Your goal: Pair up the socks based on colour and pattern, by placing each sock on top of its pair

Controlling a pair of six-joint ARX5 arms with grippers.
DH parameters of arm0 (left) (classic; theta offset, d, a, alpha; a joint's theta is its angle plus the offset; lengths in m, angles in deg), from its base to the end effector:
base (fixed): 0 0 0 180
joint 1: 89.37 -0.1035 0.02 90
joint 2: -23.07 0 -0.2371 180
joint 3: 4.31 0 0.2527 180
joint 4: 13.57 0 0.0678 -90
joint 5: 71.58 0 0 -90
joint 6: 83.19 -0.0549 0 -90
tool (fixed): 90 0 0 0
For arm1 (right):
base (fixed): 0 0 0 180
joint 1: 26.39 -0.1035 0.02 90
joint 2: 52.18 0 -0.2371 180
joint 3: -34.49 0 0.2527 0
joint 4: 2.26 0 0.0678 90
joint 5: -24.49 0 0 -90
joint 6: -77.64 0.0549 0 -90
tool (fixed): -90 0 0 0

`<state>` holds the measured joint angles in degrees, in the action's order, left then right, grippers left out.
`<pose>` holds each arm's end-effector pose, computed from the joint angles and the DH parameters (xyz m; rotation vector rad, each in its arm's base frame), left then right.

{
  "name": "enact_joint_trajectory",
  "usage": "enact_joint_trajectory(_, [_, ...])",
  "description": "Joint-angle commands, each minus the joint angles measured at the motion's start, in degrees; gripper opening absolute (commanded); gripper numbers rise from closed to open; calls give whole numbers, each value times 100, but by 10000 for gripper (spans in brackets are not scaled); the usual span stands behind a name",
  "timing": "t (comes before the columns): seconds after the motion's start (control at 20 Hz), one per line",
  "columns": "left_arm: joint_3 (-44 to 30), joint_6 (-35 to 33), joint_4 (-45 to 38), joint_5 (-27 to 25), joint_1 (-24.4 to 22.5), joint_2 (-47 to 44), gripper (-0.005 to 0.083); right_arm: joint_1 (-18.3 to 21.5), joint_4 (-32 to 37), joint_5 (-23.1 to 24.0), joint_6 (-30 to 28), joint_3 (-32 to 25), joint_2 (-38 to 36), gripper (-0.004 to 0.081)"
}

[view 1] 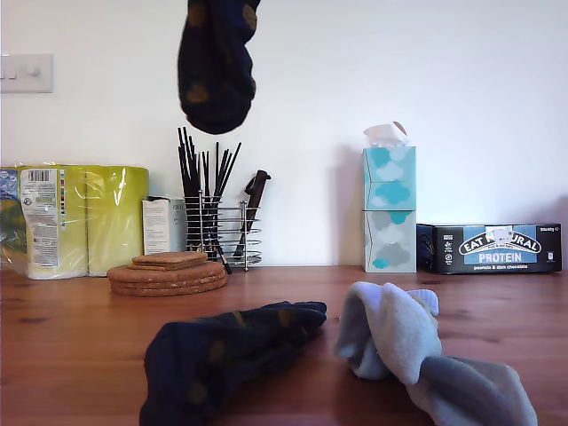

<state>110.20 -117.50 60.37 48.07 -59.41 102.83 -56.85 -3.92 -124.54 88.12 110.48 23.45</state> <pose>0.2247 -0.1609 0.4079 0.5228 0.3939 -1.1803 0.2432 0.1977 0.3326 0.1503 0.1671 1.5550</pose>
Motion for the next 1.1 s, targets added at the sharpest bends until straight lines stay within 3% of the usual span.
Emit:
enact_joint_trajectory(0.0, [-26,-17,28,-210,15,101,-20,50,-44,9,-28,52,15,138])
enact_joint_trajectory(0.15, [-26,-63,192,-778,17,101,-21,282,-485,2,-337,52,15,256])
enact_joint_trajectory(0.3, [-24,-68,278,-1117,17,101,-21,570,-1298,-2,-870,52,-50,261])
enact_joint_trajectory(0.35, [-24,-68,304,-1134,17,101,-21,669,-1602,-4,-1067,52,-109,215])
enact_joint_trajectory(0.45, [-24,-66,354,-1137,17,101,-21,785,-2288,61,-1637,52,-321,29])
enact_joint_trajectory(0.5, [-24,-66,409,-1185,17,101,-21,796,-2614,387,-1875,52,-479,-7])
enact_joint_trajectory(0.65, [-24,-63,511,-1294,17,101,-21,730,-3399,2168,-2474,52,-1010,-13])
enact_joint_trajectory(0.8, [-24,-63,424,-1305,17,101,-21,581,-3644,3674,-2559,39,-1381,-13])
enact_joint_trajectory(0.9, [-24,-63,424,-1305,17,118,-21,570,-3563,4454,-2417,-81,-1604,-13])
enact_joint_trajectory(1.05, [-24,-63,424,-1303,15,125,-21,570,-2817,5547,-1884,-850,-2131,-13])
